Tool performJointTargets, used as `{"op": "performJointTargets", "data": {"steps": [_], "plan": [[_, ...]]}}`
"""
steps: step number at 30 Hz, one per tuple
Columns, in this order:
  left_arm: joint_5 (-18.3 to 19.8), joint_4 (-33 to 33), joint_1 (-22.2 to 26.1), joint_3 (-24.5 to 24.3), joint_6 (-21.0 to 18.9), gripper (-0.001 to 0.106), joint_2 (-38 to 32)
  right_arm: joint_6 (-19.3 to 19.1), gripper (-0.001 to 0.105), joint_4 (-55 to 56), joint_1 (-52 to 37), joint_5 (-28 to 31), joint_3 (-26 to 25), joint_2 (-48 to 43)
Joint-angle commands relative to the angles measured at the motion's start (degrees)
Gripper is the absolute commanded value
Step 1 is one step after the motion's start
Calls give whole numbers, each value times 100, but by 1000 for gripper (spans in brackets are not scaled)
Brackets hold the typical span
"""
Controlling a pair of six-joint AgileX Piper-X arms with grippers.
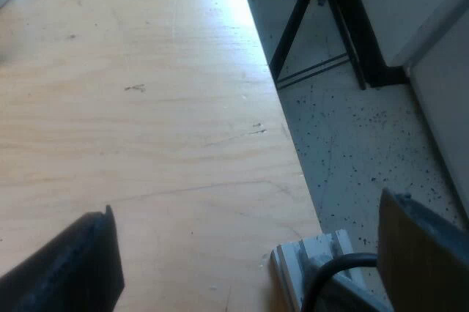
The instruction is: Pour the beans into the coffee machine
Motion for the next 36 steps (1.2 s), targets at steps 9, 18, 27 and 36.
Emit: {"op": "performJointTargets", "data": {"steps": [9, 18, 27, 36], "plan": [[964, -62, -11, -9, -4, 88, -23, -54, 74, 64, 22, -113, -77, -12], [1273, -46, -11, -984, 11, 88, -23, -71, 74, 781, 850, -1142, -937, 64], [1508, 13, -11, -1651, -134, 88, -535, -54, 74, 829, 1850, -3642, -1659, 581], [1508, 479, -11, -1651, -200, 88, -1406, -26, 74, -391, 2484, -5075, -1636, 1114]]}}
